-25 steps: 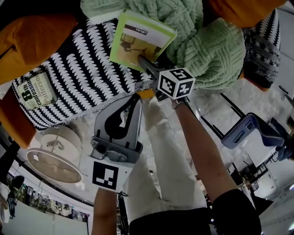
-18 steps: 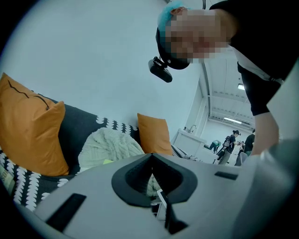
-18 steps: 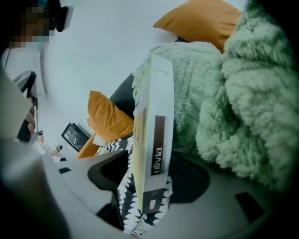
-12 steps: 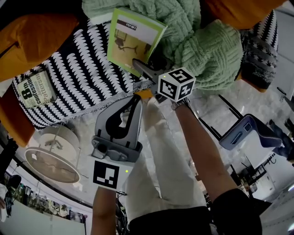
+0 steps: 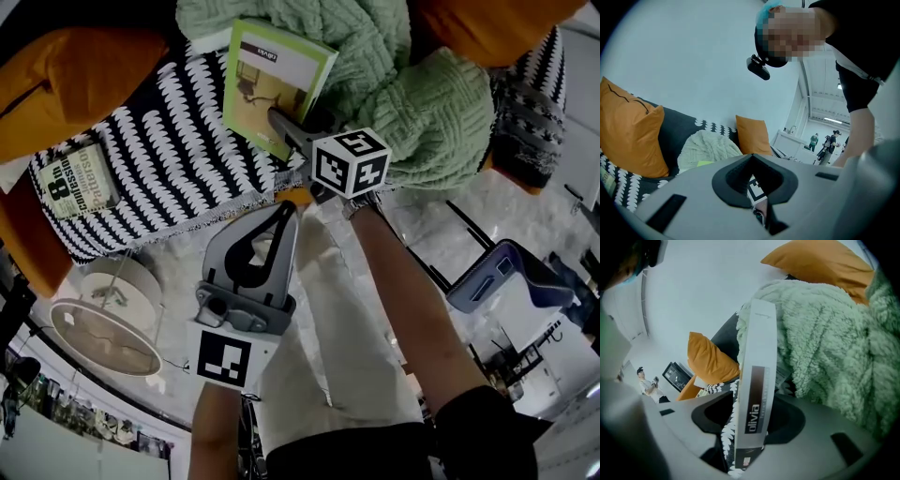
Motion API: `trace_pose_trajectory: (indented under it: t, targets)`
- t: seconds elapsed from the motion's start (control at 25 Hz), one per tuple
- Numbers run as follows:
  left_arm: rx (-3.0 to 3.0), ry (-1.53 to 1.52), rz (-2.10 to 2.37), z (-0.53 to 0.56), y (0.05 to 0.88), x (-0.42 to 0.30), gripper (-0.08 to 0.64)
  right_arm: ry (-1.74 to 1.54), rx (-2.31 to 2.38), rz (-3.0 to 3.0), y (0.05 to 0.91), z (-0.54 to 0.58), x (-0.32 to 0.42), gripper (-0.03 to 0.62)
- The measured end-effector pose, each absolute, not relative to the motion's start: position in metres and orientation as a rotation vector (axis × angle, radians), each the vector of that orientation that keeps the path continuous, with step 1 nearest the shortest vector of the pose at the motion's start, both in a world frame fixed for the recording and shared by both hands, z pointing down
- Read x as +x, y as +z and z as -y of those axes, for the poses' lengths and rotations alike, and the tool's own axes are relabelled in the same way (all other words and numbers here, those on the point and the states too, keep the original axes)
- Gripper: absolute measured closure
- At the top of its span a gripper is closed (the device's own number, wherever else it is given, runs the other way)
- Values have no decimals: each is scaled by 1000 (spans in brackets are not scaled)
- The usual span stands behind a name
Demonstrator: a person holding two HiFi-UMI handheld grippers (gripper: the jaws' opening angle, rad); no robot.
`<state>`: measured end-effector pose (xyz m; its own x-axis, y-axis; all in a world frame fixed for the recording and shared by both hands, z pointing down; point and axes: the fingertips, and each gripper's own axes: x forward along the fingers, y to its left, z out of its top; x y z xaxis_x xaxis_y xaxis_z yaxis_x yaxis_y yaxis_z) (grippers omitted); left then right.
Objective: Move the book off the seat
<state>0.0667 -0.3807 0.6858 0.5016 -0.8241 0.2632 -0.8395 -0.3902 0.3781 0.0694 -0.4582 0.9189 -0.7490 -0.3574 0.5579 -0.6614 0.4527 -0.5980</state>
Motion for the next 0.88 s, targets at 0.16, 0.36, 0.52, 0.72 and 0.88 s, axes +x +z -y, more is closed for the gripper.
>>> trace_pose_trajectory:
  t: [0.16, 0.36, 0.52, 0.72, 0.88]
  targets:
    - [2287, 57, 1395, 381, 682, 65, 549, 1196, 889, 2342, 915, 462, 71, 420]
    - [2279, 66, 1428, 381, 680, 62, 549, 1201, 896, 2329, 910, 461, 73, 436]
    - [2273, 57, 1446, 381, 676, 55, 549, 1182, 914, 2322, 903, 461, 71, 447]
    - [2265, 43, 1476, 380, 669, 51, 549, 1150, 902, 2324, 894, 459, 77, 456]
    - [2264, 31, 1488, 375, 660, 50, 549, 1151, 895, 2335, 879, 454, 82, 457]
